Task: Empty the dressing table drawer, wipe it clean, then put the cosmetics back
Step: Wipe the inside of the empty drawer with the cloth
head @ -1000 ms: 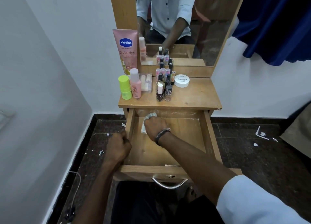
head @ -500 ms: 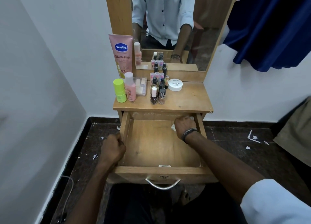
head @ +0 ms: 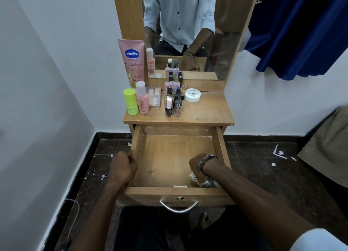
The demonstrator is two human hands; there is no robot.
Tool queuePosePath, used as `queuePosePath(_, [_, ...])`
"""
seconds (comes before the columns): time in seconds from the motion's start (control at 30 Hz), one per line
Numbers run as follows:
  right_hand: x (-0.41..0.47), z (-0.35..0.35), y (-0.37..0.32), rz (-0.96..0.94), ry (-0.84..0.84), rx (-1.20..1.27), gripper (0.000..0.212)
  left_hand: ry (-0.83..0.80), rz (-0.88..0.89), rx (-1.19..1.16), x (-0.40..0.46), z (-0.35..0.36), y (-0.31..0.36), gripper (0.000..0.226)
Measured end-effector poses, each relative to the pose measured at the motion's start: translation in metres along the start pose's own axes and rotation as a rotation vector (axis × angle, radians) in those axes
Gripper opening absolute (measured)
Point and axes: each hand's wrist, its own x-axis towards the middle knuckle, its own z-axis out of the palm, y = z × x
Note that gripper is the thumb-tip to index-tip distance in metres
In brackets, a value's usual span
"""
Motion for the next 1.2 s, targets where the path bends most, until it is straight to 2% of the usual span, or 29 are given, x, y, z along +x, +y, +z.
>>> queuePosePath(0.3, [0.020,-0.005,0.008,-0.038,-0.027,0.056,0.027,-0.008,-0.019,0.010,-0.002,-0.002,0.005,0.015])
queuePosePath(0.47, [0.025,-0.010,-0.021,-0.097,0.079,0.056,0.020,-0.010,-0.018,0.015,0.002,-0.001,0.000,0.013])
queuePosePath(0.67, [0.033,-0.036,-0.075,-0.295,0.173,0.129,0.014,-0.023,-0.019,-0.012,-0.001,-0.004,0.003,0.015])
queuePosePath(0.77, [0.037,-0.046,-0.097,-0.327,0.229,0.191,0.031,-0.015,-0.020,-0.012,-0.002,-0.006,0.004,0.014])
queuePosePath(0.83, [0.038,-0.050,-0.103,-0.336,0.230,0.242,0.030,-0.020,-0.028,-0.015,-0.001,-0.005,0.003,0.019])
queuePosePath(0.93, [0.037,-0.050,-0.106,-0.385,0.255,0.324,0.038,-0.039,-0.021,-0.025,-0.001,-0.006,0.004,0.010])
queuePosePath(1.0, [0.036,-0.045,-0.106,-0.414,0.282,0.403,0.041,-0.042,-0.021,-0.032,-0.001,-0.005,0.004,0.012])
queuePosePath(1.1, [0.039,-0.041,-0.103,-0.420,0.240,0.510,0.037,-0.023,-0.029,-0.012,-0.002,-0.005,0.006,0.029])
queuePosePath(1.2, [0.048,-0.036,-0.104,-0.385,0.213,0.600,0.018,-0.020,-0.034,-0.005,-0.002,-0.005,0.005,0.029])
